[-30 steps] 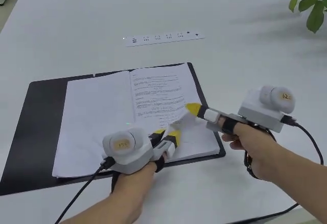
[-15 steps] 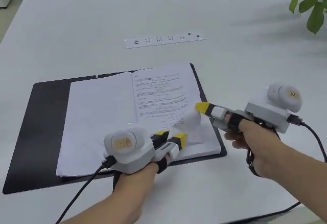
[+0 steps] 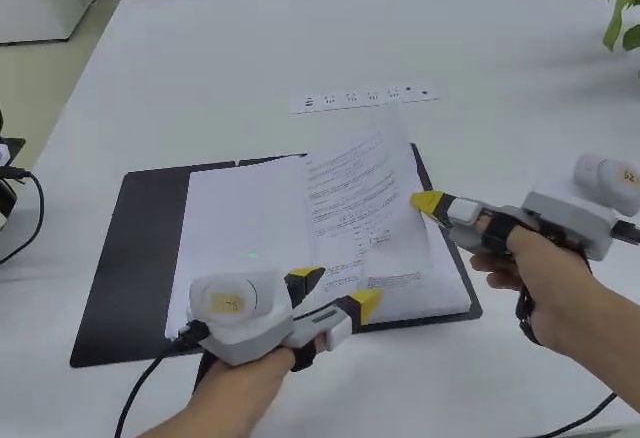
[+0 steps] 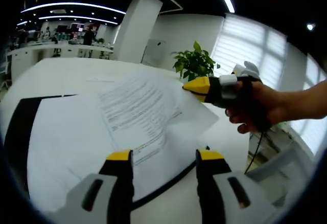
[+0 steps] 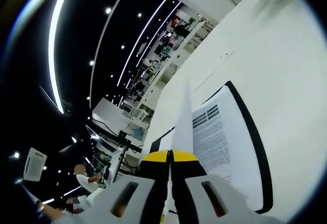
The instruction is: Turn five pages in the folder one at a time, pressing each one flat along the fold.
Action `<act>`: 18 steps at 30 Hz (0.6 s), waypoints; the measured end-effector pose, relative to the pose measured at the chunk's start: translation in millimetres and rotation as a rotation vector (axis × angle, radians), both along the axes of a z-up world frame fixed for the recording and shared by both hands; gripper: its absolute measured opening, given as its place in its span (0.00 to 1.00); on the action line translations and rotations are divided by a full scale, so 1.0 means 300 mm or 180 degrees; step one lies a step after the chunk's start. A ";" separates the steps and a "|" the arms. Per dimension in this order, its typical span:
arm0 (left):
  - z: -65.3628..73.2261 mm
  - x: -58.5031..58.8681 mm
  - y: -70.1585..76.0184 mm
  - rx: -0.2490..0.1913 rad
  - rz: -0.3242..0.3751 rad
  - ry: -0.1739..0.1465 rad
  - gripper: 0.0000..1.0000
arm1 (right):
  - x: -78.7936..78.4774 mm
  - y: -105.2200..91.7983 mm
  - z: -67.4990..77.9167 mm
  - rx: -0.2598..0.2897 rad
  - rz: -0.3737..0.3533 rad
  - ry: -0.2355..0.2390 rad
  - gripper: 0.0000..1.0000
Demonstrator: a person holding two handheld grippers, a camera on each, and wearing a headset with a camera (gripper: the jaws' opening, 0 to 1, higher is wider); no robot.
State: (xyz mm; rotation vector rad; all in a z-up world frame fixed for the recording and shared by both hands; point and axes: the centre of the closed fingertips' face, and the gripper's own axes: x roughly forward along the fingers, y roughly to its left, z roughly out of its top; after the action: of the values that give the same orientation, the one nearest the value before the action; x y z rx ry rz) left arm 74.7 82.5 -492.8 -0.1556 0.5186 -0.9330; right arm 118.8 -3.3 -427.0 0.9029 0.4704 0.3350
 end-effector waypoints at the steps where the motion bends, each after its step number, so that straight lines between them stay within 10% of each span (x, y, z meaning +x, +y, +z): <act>1: 0.011 0.002 0.026 0.0024 0.0024 -0.0031 0.49 | 0.001 0.013 0.012 -0.0013 0.0017 -0.0020 0.00; 13: 0.080 0.009 0.264 0.0158 0.0180 -0.0266 0.52 | -0.005 0.247 0.099 -0.0195 0.0392 -0.0134 0.00; 18: 0.092 0.010 0.357 0.0203 0.0273 -0.0298 0.52 | -0.008 0.337 0.076 -0.0545 0.0559 -0.0007 0.00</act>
State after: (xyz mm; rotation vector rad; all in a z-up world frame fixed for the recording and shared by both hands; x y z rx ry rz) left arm 77.7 189.5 -465.0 -0.0756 0.4513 -0.8349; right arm 116.3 97.8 -404.1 0.6962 0.5691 0.4488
